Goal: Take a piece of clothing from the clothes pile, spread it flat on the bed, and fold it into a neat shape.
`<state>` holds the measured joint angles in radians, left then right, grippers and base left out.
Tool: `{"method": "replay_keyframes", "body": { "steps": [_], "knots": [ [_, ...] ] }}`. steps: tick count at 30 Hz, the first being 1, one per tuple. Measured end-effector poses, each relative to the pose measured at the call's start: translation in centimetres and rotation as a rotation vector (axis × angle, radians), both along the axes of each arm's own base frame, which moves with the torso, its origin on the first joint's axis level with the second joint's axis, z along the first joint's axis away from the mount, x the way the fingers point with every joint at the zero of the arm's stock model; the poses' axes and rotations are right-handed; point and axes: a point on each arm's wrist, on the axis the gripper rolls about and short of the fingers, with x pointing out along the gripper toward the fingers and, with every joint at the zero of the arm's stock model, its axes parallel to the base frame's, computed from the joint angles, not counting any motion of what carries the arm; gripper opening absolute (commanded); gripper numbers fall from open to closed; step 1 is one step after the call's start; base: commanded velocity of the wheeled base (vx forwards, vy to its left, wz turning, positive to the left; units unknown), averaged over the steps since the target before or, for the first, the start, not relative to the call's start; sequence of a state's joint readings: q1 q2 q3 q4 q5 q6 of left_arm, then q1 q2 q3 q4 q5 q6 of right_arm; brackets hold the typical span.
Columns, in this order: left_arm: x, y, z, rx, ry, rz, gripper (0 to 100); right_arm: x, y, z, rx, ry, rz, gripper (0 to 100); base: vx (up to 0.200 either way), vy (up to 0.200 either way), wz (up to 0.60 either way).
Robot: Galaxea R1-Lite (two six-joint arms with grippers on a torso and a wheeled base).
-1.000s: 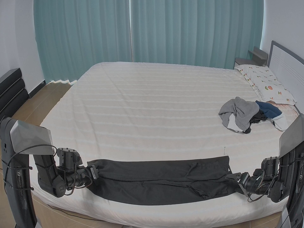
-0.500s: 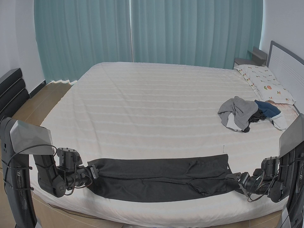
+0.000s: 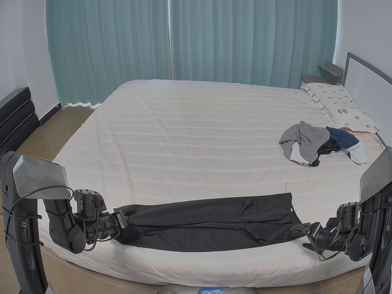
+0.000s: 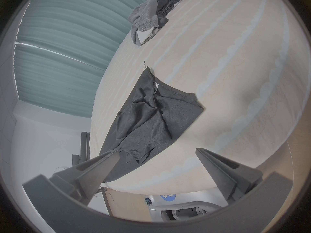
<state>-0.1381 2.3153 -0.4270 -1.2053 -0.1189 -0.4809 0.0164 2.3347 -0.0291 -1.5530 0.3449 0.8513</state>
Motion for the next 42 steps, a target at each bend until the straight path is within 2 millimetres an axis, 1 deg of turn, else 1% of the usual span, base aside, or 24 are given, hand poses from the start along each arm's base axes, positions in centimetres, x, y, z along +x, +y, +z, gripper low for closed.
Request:
{"method": "replay_keyframes", "body": {
  "steps": [7, 12, 16, 21, 23, 28, 30, 35, 38, 42],
  "knots": [
    [0.6, -0.6, 0.9, -0.054, -0.030, 0.032, 0, 0.0, 0.0, 0.0, 0.000, 0.000, 0.000, 100, 0.000, 0.000, 0.00],
    [0.6, -1.3, 1.7, -0.061, -0.050, 0.015, 0, 0.0, 0.0, 0.0, 0.000, 0.000, 0.000, 100, 0.000, 0.000, 0.00],
    [0.5, -2.2, 2.5, -0.066, -0.071, -0.013, 0, 0.0, 0.0, 0.0, 0.000, 0.000, 0.000, 100, 0.000, 0.000, 0.00],
    [0.3, -3.7, 3.3, -0.056, -0.080, -0.048, 0, 0.0, 0.0, 0.0, 0.000, 0.000, 0.001, 100, 0.000, -0.200, 0.00],
    [0.6, -4.0, 3.6, -0.044, -0.084, -0.040, 0, 0.0, 0.0, 0.0, 0.000, 0.002, 0.000, 100, 0.000, -0.200, 0.00],
    [0.9, -5.4, 4.4, -0.020, -0.039, -0.063, 0, 0.0, 0.0, 0.0, 0.001, 0.001, 0.002, 100, 0.000, -0.200, 0.00],
    [0.9, -6.5, 4.9, -0.015, -0.026, -0.093, 0, 0.0, 0.0, 0.0, 0.000, 0.002, -0.001, 100, 0.000, 0.000, 0.00],
    [1.1, -8.6, 6.6, -0.015, -0.070, -0.132, 0, 0.0, 0.0, 0.0, 0.000, 0.001, 0.000, 100, 0.000, 0.000, 0.00],
    [0.9, -9.5, 6.9, -0.012, -0.071, -0.154, 0, 0.0, 0.0, 0.0, -0.001, 0.002, -0.001, 100, 0.000, 0.000, 0.00],
    [0.5, -11.5, 7.3, -0.005, -0.063, -0.206, 0, 0.0, 0.0, 0.0, -0.003, 0.003, -0.003, 100, 0.000, 0.000, 0.00]
  ]
}}
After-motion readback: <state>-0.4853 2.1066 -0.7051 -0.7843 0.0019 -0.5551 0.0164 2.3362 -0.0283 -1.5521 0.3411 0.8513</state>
